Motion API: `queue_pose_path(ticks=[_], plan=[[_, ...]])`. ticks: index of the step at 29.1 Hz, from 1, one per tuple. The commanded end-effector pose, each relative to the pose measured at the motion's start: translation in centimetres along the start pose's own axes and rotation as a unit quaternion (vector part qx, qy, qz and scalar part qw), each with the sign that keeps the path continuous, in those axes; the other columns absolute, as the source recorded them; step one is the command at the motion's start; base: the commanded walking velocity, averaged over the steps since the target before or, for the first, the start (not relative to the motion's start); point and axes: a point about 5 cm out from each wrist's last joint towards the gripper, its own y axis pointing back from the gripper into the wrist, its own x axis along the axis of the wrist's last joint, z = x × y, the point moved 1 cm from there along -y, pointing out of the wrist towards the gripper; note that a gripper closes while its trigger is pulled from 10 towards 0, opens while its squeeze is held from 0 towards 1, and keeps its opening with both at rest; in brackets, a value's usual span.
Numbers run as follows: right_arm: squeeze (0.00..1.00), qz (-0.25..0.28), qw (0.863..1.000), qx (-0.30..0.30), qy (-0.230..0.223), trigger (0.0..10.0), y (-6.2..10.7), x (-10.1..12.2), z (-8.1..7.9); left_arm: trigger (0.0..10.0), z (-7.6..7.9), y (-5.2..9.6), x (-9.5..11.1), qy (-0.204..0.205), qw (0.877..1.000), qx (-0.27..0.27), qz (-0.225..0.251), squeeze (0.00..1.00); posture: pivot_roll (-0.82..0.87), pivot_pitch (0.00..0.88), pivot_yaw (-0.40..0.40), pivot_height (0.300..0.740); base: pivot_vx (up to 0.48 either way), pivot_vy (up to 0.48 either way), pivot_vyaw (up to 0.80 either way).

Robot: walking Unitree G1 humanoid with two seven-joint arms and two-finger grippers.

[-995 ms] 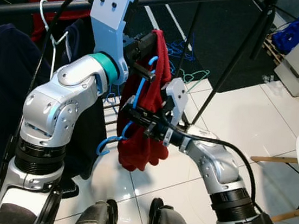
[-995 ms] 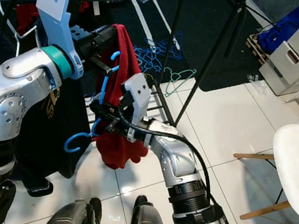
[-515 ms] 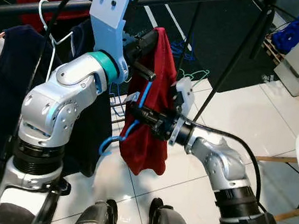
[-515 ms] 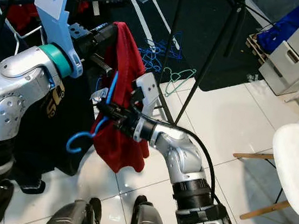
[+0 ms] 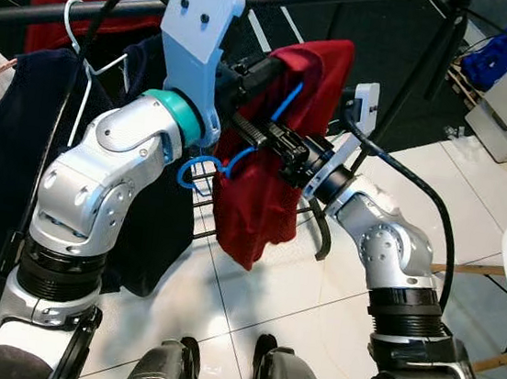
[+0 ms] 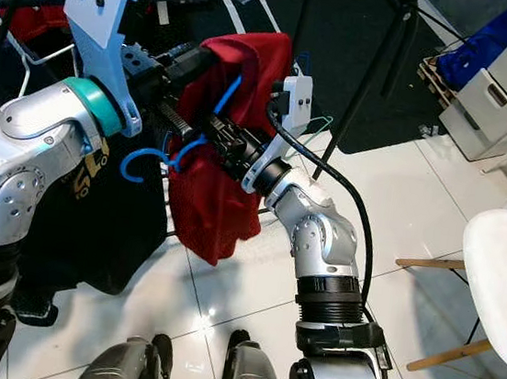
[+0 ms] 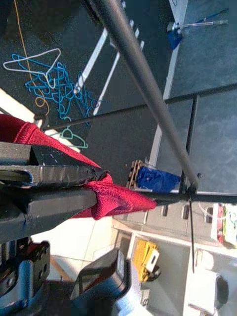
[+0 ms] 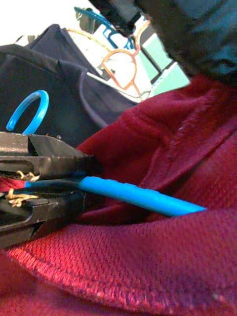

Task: Hang hanger

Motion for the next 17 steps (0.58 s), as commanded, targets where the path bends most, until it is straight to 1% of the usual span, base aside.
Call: queue_pose_path(ticks=[1,2,5,6,8,9,10,11,13,14,16,17], plan=[[0.0,0.022,1.0,-0.001,-0.015,0.0,-0.1,0.8,0.0,10.0,0.7,0.3,0.1,-0.019,1.0,-0.015,0.008,0.0,-0.14,0.142,0.051,0.74,0.0,0.0,0.0],[0.0,0.031,0.999,0.0,-0.029,0.0,-0.3,1.2,0.0,10.0,1.0,0.4,-0.2,-0.028,0.999,-0.022,0.006,0.0,-0.14,0.14,0.051,0.74,0.0,0.0,0.0],[0.0,0.039,0.998,0.001,-0.039,0.0,-0.4,1.5,-0.1,10.0,1.2,0.5,-0.5,-0.039,0.999,-0.026,0.002,0.0,-0.14,0.139,0.051,0.74,0.0,0.0,0.0],[0.0,0.04,0.998,0.006,-0.044,0.0,-0.6,1.7,-0.2,10.0,1.2,0.5,-0.7,-0.058,0.998,-0.026,-0.001,0.0,-0.14,0.138,0.051,0.74,0.0,0.0,0.0],[0.0,0.04,0.998,0.006,-0.044,0.0,-0.6,1.7,-0.2,10.0,1.2,0.5,-0.7,-0.058,0.998,-0.026,-0.001,0.0,-0.14,0.138,0.051,0.74,0.0,0.0,0.0],[0.0,0.036,0.998,0.013,-0.049,0.0,-0.7,1.6,-0.4,10.0,1.2,0.5,-0.9,-0.077,0.997,-0.025,0.002,0.0,-0.14,0.137,0.051,0.74,0.0,0.0,0.0],[0.0,0.018,0.999,0.025,-0.042,0.0,-0.8,1.0,-0.9,10.0,1.2,0.4,-0.7,-0.093,0.995,-0.019,0.011,0.0,-0.14,0.139,0.05,0.74,0.0,0.0,0.0],[0.0,0.018,0.999,0.025,-0.042,0.0,-0.8,1.0,-0.9,10.0,1.2,0.4,-0.7,-0.093,0.995,-0.019,0.011,0.0,-0.14,0.139,0.05,0.74,0.0,0.0,0.0],[0.0,-0.025,0.998,0.043,-0.04,0.0,-0.7,-1.0,-1.7,10.0,1.2,-0.1,0.5,-0.127,0.99,-0.002,0.057,0.0,-0.14,0.139,0.047,0.74,0.0,0.0,0.0],[0.0,-0.025,0.998,0.043,-0.04,0.0,-0.7,-1.0,-1.7,10.0,1.2,-0.1,0.5,-0.127,0.99,-0.002,0.057,0.0,-0.14,0.139,0.047,0.74,0.0,0.0,0.0],[0.0,-0.046,0.997,0.044,-0.047,0.0,-0.5,-2.4,-2.1,10.0,1.3,-0.4,1.5,-0.156,0.983,0.004,0.093,0.0,-0.14,0.141,0.047,0.74,0.0,0.0,0.0],[0.0,-0.046,0.997,0.044,-0.047,0.0,-0.5,-2.4,-2.1,10.0,1.3,-0.4,1.5,-0.156,0.983,0.004,0.093,0.0,-0.14,0.141,0.047,0.74,0.0,0.0,0.0]])
